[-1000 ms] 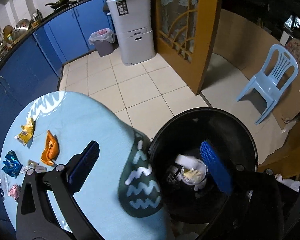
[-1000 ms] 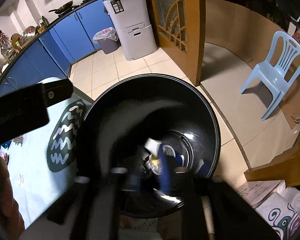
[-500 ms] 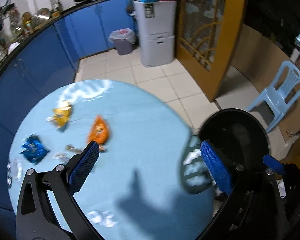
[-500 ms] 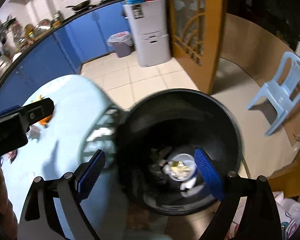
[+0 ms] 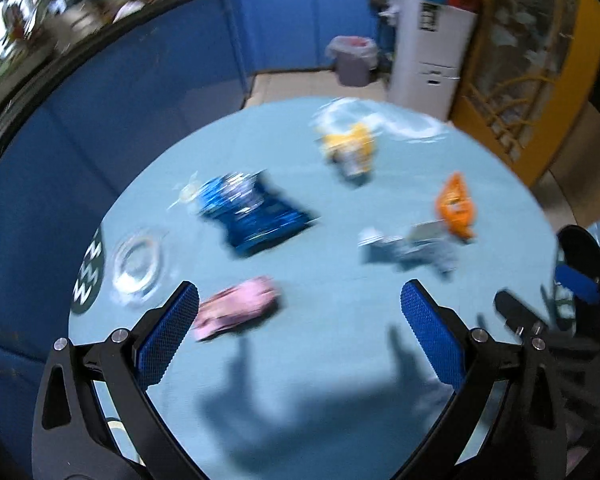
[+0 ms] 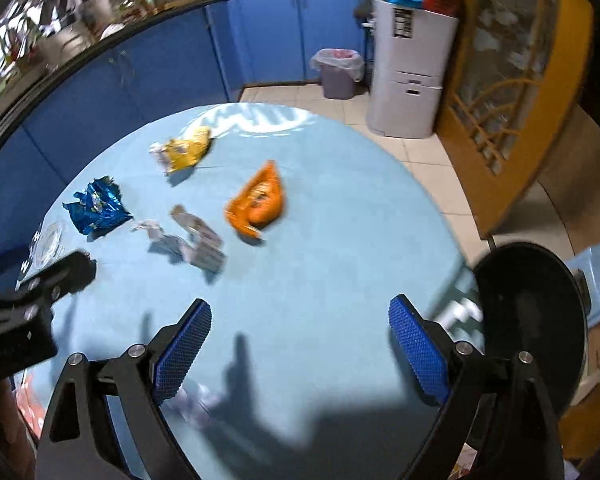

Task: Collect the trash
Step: 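Grasp the pink tissue with the left tool while the right tool grasps the white printed paper strip, then carry the pink tissue and the paper strip over the bin with both tools, then open the left tool to drop the tissue while the right tool drops the paper strip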

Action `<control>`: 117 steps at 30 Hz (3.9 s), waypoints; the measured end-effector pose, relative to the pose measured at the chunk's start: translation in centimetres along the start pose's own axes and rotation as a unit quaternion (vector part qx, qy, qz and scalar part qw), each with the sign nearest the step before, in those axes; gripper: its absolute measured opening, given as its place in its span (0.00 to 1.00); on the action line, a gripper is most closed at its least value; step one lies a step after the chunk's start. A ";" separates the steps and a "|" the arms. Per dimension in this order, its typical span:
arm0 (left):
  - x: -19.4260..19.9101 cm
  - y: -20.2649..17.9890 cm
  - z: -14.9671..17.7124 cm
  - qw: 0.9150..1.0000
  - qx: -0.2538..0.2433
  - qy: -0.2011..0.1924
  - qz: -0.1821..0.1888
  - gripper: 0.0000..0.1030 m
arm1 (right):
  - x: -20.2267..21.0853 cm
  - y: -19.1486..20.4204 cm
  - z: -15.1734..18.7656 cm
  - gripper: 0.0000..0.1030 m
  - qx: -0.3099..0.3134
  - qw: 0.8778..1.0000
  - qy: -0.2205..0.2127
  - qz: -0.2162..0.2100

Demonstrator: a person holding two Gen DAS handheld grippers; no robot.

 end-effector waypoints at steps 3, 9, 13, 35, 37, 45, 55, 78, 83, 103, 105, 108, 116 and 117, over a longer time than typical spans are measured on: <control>-1.1 2.2 1.0 1.000 0.024 0.013 0.008 0.97 | -1.4 1.3 -1.1 0.86 0.006 1.000 0.002 0.005; -2.8 3.5 2.1 0.999 0.038 0.027 0.020 0.92 | -2.2 2.4 -2.8 0.85 0.004 1.000 0.007 -0.001; -3.7 3.8 2.4 0.998 0.046 0.035 0.029 0.85 | -2.2 4.1 -2.5 0.85 0.037 0.999 0.004 -0.019; -2.1 4.6 2.4 0.996 0.056 0.002 0.064 0.33 | -2.1 8.0 0.0 0.06 0.094 0.992 0.028 -0.079; -1.4 4.3 2.2 0.997 0.050 -0.006 0.061 0.33 | -1.4 7.7 0.0 0.06 0.085 0.992 0.024 -0.086; 0.2 2.1 1.4 0.997 0.030 -0.018 0.068 0.33 | 0.7 5.5 0.2 0.06 0.064 0.994 0.012 -0.085; 1.1 -2.0 0.7 0.997 -0.001 -0.021 0.079 0.33 | 2.6 1.4 1.0 0.06 0.036 0.997 0.000 -0.074; 1.9 -11.5 -2.0 0.993 -0.073 -0.033 0.090 0.33 | 5.1 -7.5 1.4 0.06 -0.033 0.998 -0.028 -0.051; 2.1 -14.4 -2.8 0.990 -0.094 -0.036 0.099 0.33 | 5.3 -9.8 1.7 0.06 -0.051 0.997 -0.029 -0.045; 1.2 -26.3 -5.0 0.974 -0.182 -0.037 0.129 0.33 | 4.8 -19.4 2.6 0.06 -0.134 0.991 -0.029 -0.003; 1.0 -27.6 -5.1 0.971 -0.192 -0.034 0.137 0.33 | 4.4 -20.4 2.7 0.06 -0.145 0.989 -0.026 0.004; 1.0 -29.2 -5.1 0.969 -0.204 -0.035 0.137 0.33 | 4.0 -21.8 3.0 0.06 -0.161 0.987 -0.022 0.018; 0.3 -33.4 -6.1 0.963 -0.231 -0.042 0.131 0.33 | 2.9 -24.9 3.8 0.06 -0.191 0.981 -0.006 0.035; 0.2 -33.7 -6.2 0.963 -0.233 -0.042 0.130 0.33 | 2.8 -25.1 3.8 0.06 -0.192 0.981 -0.003 0.036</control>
Point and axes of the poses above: each gripper's, at about its wrist camera, not at the fingertips, and x roughly against the way its jaws point, y to its left, z to its underside, the point moved 6 cm from there along -x, roughly the way its jaws point, and after that the axes turned 10 degrees about -x, right-handed, at the moved point
